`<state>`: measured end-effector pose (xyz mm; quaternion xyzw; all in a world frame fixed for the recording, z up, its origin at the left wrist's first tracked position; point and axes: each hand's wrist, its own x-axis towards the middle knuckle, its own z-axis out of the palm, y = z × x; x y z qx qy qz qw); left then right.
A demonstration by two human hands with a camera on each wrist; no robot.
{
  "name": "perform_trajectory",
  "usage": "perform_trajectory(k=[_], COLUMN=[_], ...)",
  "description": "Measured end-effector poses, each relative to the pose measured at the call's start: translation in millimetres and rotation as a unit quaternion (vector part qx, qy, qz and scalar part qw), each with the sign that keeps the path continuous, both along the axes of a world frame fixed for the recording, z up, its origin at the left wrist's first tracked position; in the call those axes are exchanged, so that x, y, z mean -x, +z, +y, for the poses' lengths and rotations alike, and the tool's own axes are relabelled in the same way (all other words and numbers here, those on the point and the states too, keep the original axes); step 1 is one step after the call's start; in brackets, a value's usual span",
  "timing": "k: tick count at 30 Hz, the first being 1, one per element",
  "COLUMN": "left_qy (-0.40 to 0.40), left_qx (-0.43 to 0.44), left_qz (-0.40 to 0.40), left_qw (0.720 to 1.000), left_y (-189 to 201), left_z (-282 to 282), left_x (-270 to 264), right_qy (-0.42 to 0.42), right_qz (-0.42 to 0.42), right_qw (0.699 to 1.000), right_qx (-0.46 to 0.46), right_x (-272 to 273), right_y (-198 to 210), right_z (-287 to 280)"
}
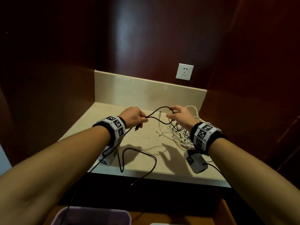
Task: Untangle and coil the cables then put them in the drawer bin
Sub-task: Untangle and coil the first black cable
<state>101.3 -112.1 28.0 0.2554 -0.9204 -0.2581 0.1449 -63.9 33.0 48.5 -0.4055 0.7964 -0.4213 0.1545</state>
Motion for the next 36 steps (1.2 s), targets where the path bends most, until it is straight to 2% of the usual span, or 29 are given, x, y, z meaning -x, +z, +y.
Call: perform_trajectory(k=[3, 6, 10, 14, 19, 27, 36], left_qy=[0.004, 0.003, 0.011, 0.008, -0.027, -0.071, -0.007], left_qx=[-0.011, -0.017, -0.022, -0.028, -0.020, -0.033, -0.017], left_qz=[0.011, 0.021, 0.012, -0.011, -0.044, -0.044, 0.000], left_qw=[1.000, 1.000, 1.000, 1.000, 0.998, 0.996, 1.000], left_y=[2, 3, 4, 3, 2, 7, 1], left_z=[0, 2, 3, 3, 5, 12, 4], left_x=[3, 6, 6, 4, 3, 3, -9], right_qy=[0.047, 0.055, 0.048, 0.036, 0.068, 0.079, 0.106], right_qz=[0.015, 0.108, 0.170, 0.144, 0.104, 0.134, 0.161], right_qw=[0.998, 0.988, 0.981, 0.987, 0.992, 0.984, 0.974], right_qx=[-0.038, -0.095, -0.082, -0.058, -0.028, -0.088, -0.117], right_x=[-8, -8, -3, 2, 1, 6, -1], right_y=[-1, -6, -7, -2, 2, -2, -8], right_z=[-2, -7, -8, -7, -2, 3, -2])
